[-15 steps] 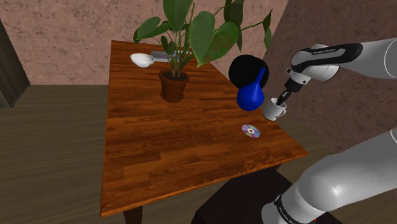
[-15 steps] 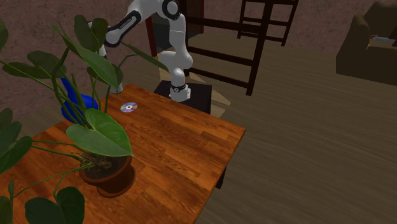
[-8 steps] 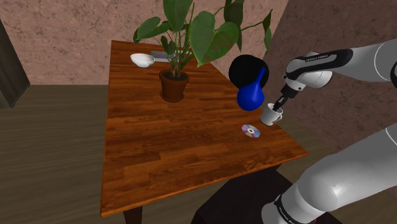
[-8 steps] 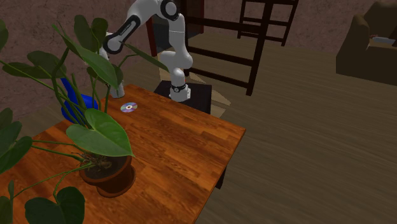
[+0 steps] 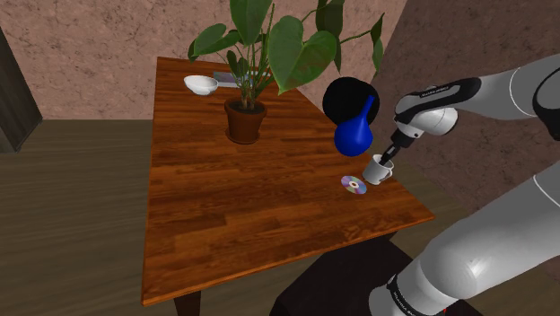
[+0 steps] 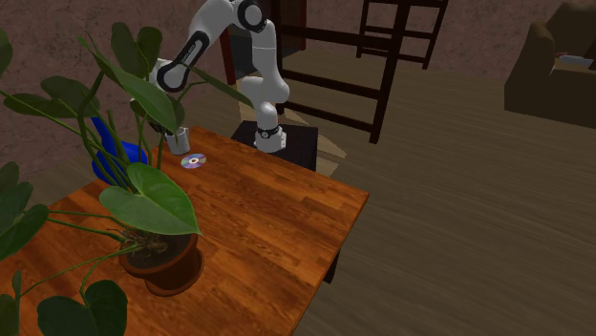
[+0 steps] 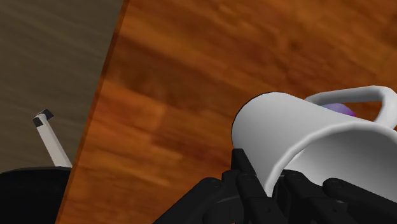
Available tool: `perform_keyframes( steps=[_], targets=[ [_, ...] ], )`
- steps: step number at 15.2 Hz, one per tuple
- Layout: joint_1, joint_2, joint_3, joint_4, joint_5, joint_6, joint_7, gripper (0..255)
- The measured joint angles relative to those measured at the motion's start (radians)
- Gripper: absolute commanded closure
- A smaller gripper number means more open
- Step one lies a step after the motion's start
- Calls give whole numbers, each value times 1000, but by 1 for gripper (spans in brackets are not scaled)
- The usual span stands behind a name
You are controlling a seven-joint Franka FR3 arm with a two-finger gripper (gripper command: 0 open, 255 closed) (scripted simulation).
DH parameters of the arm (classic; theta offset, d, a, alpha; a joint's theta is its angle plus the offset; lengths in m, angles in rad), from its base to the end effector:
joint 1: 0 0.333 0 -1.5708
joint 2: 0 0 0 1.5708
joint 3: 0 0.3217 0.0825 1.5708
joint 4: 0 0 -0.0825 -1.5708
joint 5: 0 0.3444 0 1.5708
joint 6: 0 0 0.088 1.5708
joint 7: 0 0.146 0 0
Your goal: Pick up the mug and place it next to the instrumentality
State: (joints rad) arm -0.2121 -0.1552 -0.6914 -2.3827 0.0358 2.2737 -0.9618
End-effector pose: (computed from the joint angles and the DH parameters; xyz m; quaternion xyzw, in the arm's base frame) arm 0.2805 -0.3530 0.3611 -0.9978 -0.0203 -0.0535 0.0338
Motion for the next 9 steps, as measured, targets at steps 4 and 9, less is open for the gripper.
perform_keyframes(
  steps=[4, 9],
  targets=[
    [4, 24, -7, -6, 20, 25, -17, 255],
    [5, 26, -7, -8, 21, 28, -19, 0]
  ],
)
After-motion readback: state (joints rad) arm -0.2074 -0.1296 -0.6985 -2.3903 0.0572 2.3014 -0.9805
